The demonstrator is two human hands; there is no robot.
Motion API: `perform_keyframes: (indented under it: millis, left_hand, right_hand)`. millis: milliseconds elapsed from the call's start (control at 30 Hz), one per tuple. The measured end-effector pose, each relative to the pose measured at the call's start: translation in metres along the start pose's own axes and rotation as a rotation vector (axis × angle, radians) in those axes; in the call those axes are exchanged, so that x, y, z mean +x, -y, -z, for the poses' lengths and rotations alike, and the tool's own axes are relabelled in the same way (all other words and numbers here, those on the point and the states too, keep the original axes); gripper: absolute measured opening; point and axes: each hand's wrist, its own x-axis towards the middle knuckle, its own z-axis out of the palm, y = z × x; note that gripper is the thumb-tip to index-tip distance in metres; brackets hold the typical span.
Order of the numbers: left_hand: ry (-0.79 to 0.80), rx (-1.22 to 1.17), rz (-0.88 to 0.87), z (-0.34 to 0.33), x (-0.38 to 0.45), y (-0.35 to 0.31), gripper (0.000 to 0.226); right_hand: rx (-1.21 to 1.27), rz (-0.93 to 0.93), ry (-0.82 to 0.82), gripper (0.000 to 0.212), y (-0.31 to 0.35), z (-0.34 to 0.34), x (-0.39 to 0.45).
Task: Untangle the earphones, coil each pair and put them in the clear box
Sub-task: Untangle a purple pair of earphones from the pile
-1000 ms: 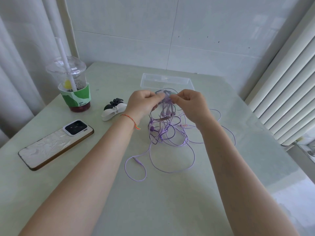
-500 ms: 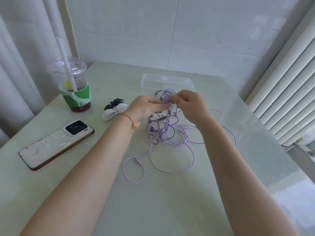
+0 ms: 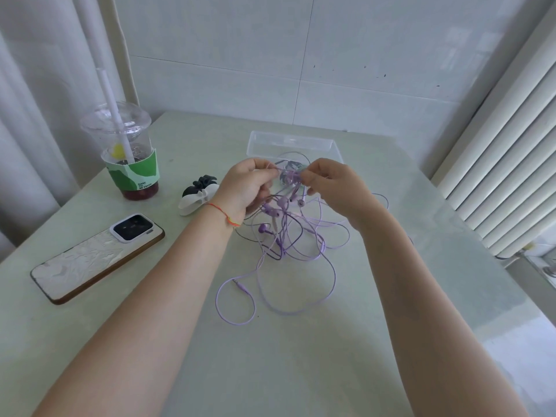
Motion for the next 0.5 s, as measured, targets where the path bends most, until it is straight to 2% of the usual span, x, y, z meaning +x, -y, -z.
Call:
perform_keyframes:
  millis: [133, 233, 300, 400, 500]
  left_hand:
    - [-0.019, 0.135, -0.040, -0.005, -0.002, -0.002, 0.010]
    - [-0.026, 0.159, -0.087, -0.005, -0.003, -0.007, 0.022]
    - [-0.092, 0.201, -0.135, -0.004, -0.002, -0.010, 0.024]
    - [-0.207, 0.207, -0.176, -0.003, -0.002, -0.011, 0.012]
    - [-0.088, 0.276, -0.148, -0.004, -0.004, -0.009, 0.009]
  right_hand:
    - [0.033, 0.013, 0.022, 0.028, 0.003, -0.001, -0.001]
    - [-0.014, 0.036, 0.007, 0.032, 0.004, -0.001, -0.003]
    - [-0.030, 0.051, -0.032, 0.029, 0.004, -0.001, -0.002]
    - [-0.040, 0.053, -0.087, 0.026, 0.003, -0.001, 0.000]
    - [-0.056, 0.048, -0.113, 0.025, 0.002, -0.002, 0.000]
